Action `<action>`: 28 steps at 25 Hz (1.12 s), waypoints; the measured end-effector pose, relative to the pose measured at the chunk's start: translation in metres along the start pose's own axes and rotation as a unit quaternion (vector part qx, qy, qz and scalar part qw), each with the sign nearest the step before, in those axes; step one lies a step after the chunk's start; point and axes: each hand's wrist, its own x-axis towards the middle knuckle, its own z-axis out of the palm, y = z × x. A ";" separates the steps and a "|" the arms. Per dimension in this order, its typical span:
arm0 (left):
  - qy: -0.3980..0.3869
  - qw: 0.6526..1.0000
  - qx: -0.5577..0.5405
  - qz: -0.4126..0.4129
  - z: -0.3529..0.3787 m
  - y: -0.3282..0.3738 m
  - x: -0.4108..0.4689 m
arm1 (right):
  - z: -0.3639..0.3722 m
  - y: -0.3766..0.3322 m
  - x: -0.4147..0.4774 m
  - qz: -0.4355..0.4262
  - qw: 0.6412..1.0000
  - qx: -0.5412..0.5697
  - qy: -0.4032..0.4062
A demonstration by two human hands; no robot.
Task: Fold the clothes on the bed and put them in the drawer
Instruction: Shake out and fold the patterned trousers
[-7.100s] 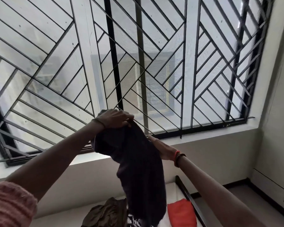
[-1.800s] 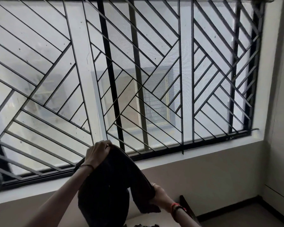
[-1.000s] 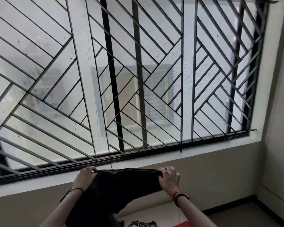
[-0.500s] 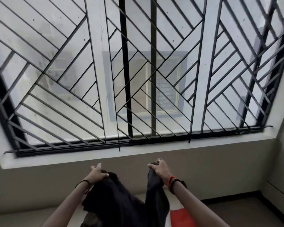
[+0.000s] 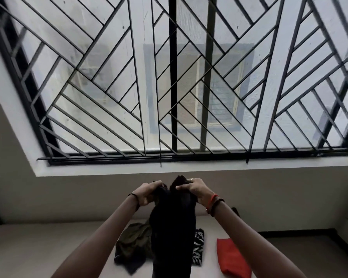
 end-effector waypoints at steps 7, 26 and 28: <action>-0.046 0.998 -0.019 -0.045 0.008 0.014 -0.012 | 0.015 -0.009 0.003 -0.094 0.987 -0.121 0.040; -0.066 0.989 -0.113 -0.069 0.020 0.004 -0.031 | 0.038 0.014 -0.025 -0.093 0.908 -0.408 -0.035; -0.071 0.994 0.046 -0.073 0.017 0.005 -0.036 | 0.036 0.017 -0.023 -0.078 0.908 -0.410 -0.035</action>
